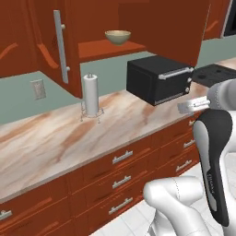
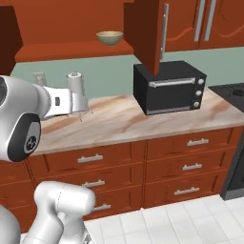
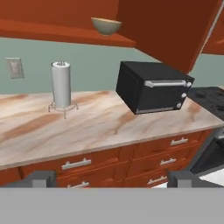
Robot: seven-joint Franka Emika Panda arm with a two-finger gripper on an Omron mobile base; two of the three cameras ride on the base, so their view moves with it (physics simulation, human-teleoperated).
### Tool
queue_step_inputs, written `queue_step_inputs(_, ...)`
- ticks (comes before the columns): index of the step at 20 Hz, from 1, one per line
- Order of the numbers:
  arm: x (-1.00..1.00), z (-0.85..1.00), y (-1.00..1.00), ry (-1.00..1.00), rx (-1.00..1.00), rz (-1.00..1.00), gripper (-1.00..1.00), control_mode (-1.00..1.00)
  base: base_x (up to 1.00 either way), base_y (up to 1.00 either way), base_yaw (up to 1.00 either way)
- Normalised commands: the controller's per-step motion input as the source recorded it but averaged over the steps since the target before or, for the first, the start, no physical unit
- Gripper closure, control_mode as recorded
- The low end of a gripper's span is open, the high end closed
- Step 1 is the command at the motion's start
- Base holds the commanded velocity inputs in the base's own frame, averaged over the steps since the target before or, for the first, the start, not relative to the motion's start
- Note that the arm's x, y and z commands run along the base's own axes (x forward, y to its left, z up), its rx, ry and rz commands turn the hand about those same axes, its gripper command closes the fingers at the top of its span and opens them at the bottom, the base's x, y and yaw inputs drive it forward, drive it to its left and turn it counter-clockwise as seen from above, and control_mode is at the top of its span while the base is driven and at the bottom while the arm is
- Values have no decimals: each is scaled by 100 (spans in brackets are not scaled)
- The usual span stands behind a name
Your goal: Take the smaller bowl and place it next to the appetizer plate on the dining counter , and place the larger bowl next to the plate with cooked food.
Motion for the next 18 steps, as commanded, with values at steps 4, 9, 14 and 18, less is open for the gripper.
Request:
queue_step_inputs(4, 0, 0, 0, 0, 0, 0, -100, 100, 84, -1, 3)
queue_step_inputs(9, 0, 0, 0, 0, 0, 0, -100, 100, 46, -23, 7)
queue_step_inputs(14, 0, 0, 0, 0, 0, 0, -100, 100, 39, -30, 15)
queue_step_inputs(18, 0, 0, 0, 0, 0, 0, -100, 100, 83, -3, 19)
